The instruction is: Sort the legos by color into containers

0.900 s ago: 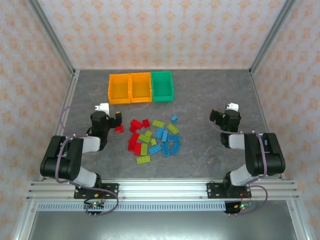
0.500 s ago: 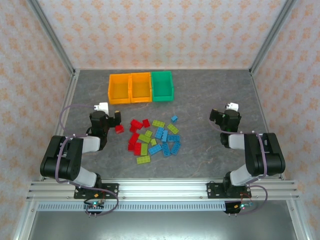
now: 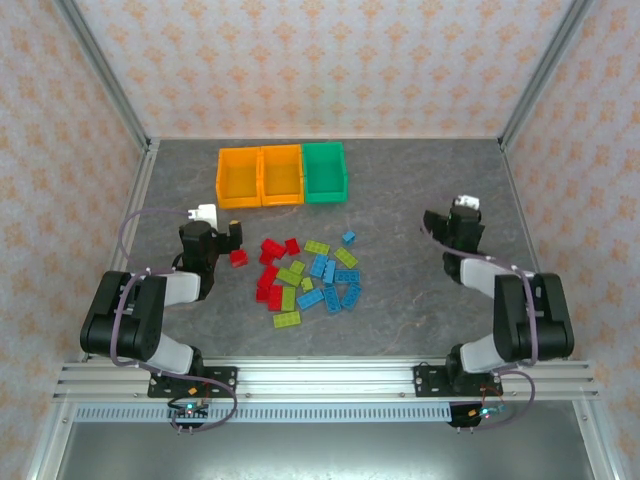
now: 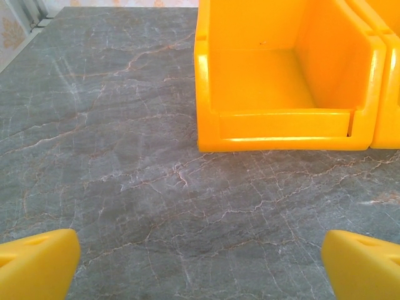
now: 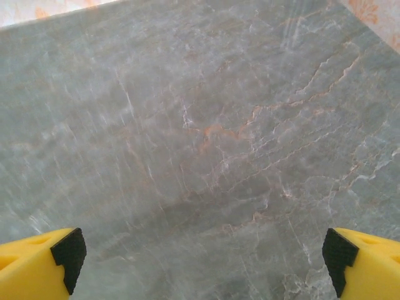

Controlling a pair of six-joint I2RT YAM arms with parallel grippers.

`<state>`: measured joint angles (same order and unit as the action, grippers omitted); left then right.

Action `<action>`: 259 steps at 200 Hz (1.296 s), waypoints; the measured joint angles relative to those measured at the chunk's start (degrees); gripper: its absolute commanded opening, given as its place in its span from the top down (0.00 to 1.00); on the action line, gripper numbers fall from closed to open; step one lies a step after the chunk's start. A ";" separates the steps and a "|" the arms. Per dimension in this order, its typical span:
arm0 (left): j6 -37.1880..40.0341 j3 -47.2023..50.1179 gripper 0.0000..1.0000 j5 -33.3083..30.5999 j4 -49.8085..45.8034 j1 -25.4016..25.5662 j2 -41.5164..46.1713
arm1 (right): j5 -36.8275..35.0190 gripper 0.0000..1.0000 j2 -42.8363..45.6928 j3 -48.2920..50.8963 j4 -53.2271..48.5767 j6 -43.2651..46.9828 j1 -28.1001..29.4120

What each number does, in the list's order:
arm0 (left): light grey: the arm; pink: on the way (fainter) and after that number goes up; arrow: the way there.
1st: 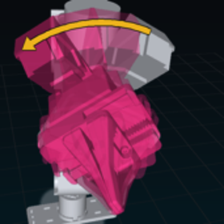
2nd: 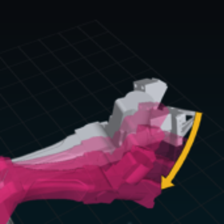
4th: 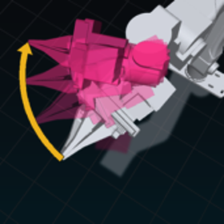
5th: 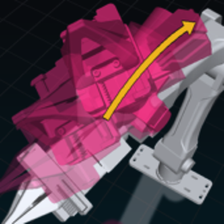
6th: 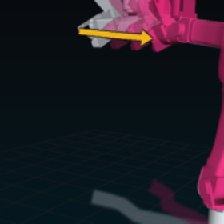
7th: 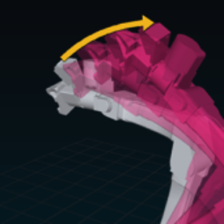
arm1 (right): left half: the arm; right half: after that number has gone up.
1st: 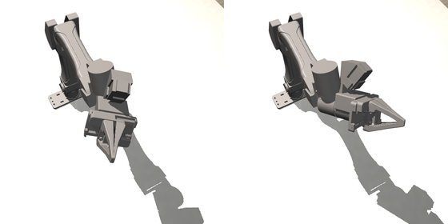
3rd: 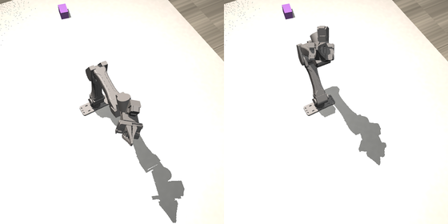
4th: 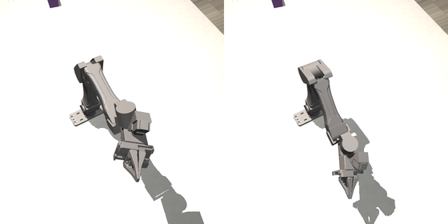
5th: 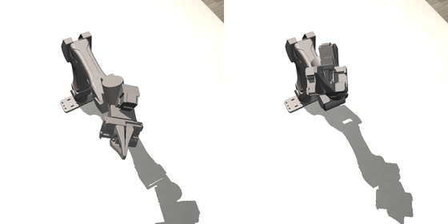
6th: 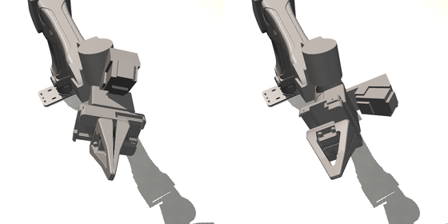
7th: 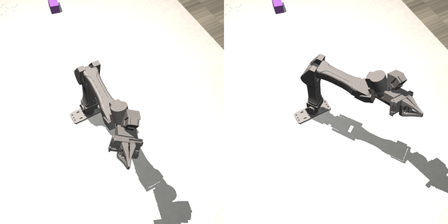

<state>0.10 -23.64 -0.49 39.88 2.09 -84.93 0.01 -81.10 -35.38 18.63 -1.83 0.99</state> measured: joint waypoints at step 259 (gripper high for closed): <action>-38.32 -42.27 0.42 4.02 -85.07 8.50 -17.25 | 29.77 0.00 -15.06 -54.01 -84.21 -19.17 27.41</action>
<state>-38.22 -65.91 3.53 -45.19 10.59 -102.17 29.78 -96.16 -89.38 -65.58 -20.99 28.40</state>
